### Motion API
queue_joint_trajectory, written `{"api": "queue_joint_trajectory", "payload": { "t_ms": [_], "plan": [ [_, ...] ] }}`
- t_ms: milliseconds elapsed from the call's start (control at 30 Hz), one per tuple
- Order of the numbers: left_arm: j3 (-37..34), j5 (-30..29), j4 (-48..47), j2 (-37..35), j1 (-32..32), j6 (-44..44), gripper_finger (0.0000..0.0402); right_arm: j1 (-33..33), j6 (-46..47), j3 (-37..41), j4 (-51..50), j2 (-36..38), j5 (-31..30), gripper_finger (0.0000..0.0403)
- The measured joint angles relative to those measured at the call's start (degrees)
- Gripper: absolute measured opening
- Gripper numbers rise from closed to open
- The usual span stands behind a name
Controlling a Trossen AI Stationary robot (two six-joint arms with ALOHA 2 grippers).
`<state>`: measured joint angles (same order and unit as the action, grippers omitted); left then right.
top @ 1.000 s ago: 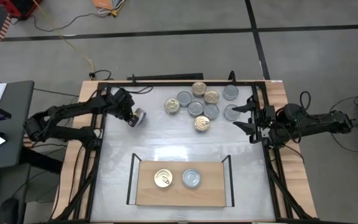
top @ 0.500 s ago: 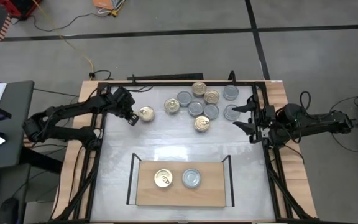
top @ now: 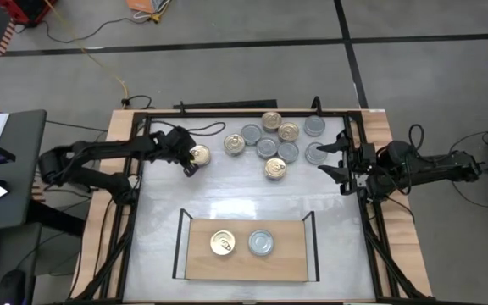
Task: Stack canned seafood by type on shelf
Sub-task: Stack the blue tuna can on top of the blue tuna can on the shelf
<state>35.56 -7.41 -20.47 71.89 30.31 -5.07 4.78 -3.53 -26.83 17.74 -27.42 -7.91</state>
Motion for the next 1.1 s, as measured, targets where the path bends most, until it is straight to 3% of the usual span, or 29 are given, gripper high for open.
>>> {"api": "queue_joint_trajectory", "payload": {
  "t_ms": [200,533,700,833,1100],
  "plan": [
    [0.06,-3.05,-4.09,0.51,-0.05,-0.76,0.0004,0.0,-0.17,0.0,-0.07,0.0,0.01,0.0282],
    [-0.46,-2.46,-6.62,-8.14,-0.01,-2.12,0.0004,0.0,-0.13,0.0,-0.09,0.0,0.0,0.0282],
    [-0.42,-1.48,-7.74,-11.24,-0.32,4.86,0.0004,0.0,0.04,0.0,-0.07,0.0,-0.01,0.0282],
    [-0.38,-0.94,-12.09,-10.66,-2.37,15.33,0.0005,0.0,0.02,0.0,0.0,0.0,0.01,0.0282],
    [-0.35,-10.84,-12.82,-9.87,-10.23,23.63,0.0058,-0.02,0.0,0.0,-0.02,0.0,0.0,0.0282]
  ]
}}
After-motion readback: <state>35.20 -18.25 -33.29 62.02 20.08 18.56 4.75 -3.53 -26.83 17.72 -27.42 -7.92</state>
